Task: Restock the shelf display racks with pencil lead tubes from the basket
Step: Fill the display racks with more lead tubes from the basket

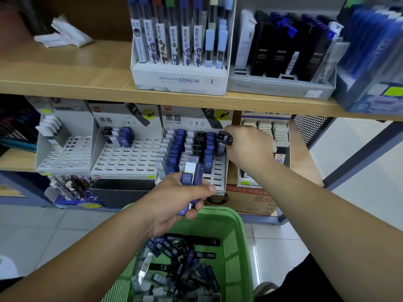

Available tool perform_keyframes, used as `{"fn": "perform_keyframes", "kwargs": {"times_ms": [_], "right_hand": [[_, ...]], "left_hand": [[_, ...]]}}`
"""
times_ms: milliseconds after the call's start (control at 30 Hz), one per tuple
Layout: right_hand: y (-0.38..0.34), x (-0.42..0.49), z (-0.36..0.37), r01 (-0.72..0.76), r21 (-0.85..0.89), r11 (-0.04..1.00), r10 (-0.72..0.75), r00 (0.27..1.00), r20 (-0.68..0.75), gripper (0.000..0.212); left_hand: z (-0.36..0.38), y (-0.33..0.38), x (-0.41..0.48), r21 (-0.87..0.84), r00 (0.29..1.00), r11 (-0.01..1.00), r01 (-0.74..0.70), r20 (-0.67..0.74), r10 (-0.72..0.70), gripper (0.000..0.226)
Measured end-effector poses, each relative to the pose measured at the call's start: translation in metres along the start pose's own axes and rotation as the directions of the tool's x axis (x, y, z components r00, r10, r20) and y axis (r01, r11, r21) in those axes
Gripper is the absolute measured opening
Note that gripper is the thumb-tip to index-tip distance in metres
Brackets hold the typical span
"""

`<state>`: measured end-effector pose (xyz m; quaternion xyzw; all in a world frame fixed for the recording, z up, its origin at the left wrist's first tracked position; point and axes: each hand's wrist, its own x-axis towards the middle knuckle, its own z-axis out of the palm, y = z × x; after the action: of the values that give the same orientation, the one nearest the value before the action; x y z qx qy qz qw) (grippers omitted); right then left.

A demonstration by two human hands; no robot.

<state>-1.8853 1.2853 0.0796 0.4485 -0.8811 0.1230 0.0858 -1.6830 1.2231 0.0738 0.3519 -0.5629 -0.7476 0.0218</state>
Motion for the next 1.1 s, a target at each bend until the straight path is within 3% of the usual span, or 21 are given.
{"fn": "perform_keyframes", "kwargs": {"times_ms": [133,200,233,300,333,367,467,600,733,933,1000,1100], "right_hand": [[0.000,0.001,0.003,0.015,0.049,0.999,-0.017,0.999,0.029,0.023],[-0.003,0.000,-0.006,-0.012,0.249,0.968,0.011,1.000,0.003,0.017],[-0.006,-0.002,-0.012,-0.045,0.425,0.904,0.039,0.999,0.022,0.013],[-0.014,-0.011,-0.031,-0.167,0.756,0.633,0.038,0.982,0.185,0.012],[-0.019,-0.016,-0.039,-0.242,0.830,0.502,-0.013,0.958,0.287,0.014],[-0.022,-0.022,-0.045,-0.297,0.850,0.436,-0.085,0.926,0.367,0.017],[-0.032,-0.033,-0.052,-0.311,0.839,0.447,-0.221,0.870,0.440,0.020],[-0.033,-0.031,-0.051,-0.342,0.813,0.472,-0.209,0.852,0.480,0.021],[-0.032,-0.033,-0.052,-0.347,0.800,0.489,-0.287,0.802,0.523,0.025],[-0.028,-0.036,-0.048,-0.400,0.817,0.416,-0.268,0.804,0.530,0.025],[-0.027,-0.037,-0.048,-0.442,0.822,0.358,-0.240,0.807,0.539,0.025],[-0.029,-0.036,-0.046,-0.576,0.806,0.134,-0.172,0.788,0.592,0.033]], "left_hand": [[-0.002,0.001,-0.005,-0.018,1.000,0.999,-0.030,0.009,0.030,0.019],[-0.004,0.003,-0.009,-0.002,0.999,0.999,-0.045,0.025,0.045,0.015],[-0.005,0.005,-0.010,0.012,0.998,0.999,-0.045,0.037,0.044,0.015],[-0.008,0.007,-0.011,0.068,0.998,0.997,-0.032,0.056,0.028,0.021],[-0.009,0.008,-0.012,0.098,0.998,0.995,-0.025,0.064,0.019,0.023],[-0.010,0.008,-0.012,0.116,0.997,0.993,-0.020,0.071,0.011,0.023],[-0.010,0.008,-0.013,0.097,0.995,0.995,-0.027,0.097,0.018,0.018],[-0.008,0.010,-0.012,0.094,0.997,0.995,-0.027,0.076,0.020,0.019],[-0.008,0.009,-0.013,0.074,0.995,0.997,-0.021,0.096,0.014,0.023],[-0.010,0.010,-0.015,0.014,0.981,0.999,-0.035,0.192,0.032,0.020],[-0.010,0.010,-0.016,-0.023,0.980,0.999,-0.032,0.193,0.036,0.016],[-0.011,0.006,-0.014,-0.070,0.995,0.996,-0.058,0.075,0.063,0.008]]}}
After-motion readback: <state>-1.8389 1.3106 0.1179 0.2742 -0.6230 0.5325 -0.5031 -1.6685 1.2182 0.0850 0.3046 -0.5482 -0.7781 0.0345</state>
